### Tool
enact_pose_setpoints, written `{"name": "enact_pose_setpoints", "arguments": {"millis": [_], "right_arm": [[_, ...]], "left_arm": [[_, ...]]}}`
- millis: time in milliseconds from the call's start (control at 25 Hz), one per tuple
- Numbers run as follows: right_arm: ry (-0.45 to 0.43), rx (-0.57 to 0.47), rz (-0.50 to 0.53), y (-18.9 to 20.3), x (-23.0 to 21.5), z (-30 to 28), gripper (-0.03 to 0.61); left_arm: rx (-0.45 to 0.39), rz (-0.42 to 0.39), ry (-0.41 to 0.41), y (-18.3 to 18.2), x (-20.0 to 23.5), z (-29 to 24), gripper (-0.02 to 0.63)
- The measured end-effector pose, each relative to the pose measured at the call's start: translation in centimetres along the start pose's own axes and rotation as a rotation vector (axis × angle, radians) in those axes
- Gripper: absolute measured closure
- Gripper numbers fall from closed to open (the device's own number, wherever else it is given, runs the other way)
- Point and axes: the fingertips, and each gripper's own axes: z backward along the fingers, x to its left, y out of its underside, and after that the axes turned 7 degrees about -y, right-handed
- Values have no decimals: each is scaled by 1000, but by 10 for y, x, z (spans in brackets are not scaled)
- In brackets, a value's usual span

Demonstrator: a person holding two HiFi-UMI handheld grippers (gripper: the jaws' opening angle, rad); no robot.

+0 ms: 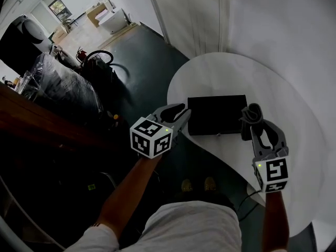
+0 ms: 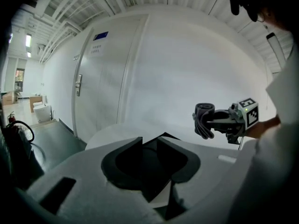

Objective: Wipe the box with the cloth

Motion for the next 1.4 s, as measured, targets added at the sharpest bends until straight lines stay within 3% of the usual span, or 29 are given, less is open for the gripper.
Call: {"name": "enact_pose_setpoints", "arguments": {"millis": [200,480,920,1400], "right_arm": [[-95,-114,-116,-35,1,-1,480],[-237,-250,-204,-79,18,-2,480],[-398,-405,-204,-125,52,-1,480],[-447,-492,-217,-142,59,6,480]], "left_arm": [[-101,-37,25,-34,-18,15,515],[-260,-103,87,-74,-51,37,531],[-421,-126,107,-108,-73,64,560],[-506,-122,98,-118,-83,78,594]]}}
